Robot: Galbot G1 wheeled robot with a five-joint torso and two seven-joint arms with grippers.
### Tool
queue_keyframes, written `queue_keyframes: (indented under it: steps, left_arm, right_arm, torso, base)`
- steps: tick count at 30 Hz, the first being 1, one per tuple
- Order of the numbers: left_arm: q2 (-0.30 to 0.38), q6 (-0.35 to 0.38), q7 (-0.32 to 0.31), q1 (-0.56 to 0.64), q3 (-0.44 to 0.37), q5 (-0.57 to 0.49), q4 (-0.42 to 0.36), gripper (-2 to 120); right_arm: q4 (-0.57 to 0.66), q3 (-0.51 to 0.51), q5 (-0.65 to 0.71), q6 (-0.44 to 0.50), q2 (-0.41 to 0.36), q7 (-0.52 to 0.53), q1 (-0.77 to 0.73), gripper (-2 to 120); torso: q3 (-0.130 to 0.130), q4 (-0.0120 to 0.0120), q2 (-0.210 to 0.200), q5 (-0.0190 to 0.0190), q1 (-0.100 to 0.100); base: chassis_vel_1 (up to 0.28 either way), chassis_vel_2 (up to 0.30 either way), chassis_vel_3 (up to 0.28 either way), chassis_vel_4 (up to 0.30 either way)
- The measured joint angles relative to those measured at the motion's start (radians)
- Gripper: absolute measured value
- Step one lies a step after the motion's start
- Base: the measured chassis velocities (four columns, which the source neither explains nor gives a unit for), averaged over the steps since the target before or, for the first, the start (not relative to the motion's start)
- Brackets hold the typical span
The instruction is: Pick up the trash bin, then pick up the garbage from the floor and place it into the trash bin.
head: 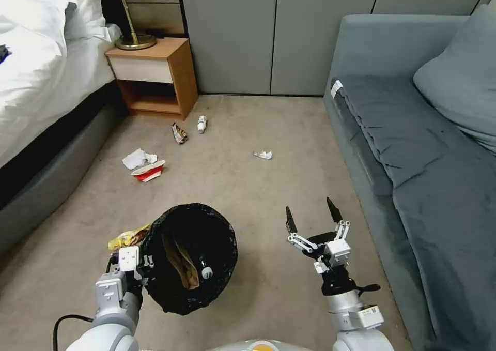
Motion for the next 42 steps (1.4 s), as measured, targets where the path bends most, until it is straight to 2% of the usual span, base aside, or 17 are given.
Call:
queue_keyframes:
  steps: [8,42]
  left_arm:
    - [-0.001,-0.002,0.000,0.002,-0.001,0.000,-0.001,1]
    - [-0.002,-0.006,0.001,0.006,-0.003,0.001,-0.006,1]
  right_arm:
    - [0.000,0.000,0.000,0.001,0.001,-0.001,0.000,100]
    - [0.001,-0.003,0.000,0.003,-0.001,-0.003,0.003,100]
  torso:
    - [0.000,0.0000,0.000,0.0000,0.000]
    - [0.000,0.0000,0.000,0.0002,0.000]
  base:
    - [-0.101,0.081,0.094,-0.093]
    - [-0.202,0.199,0.201,-0.196]
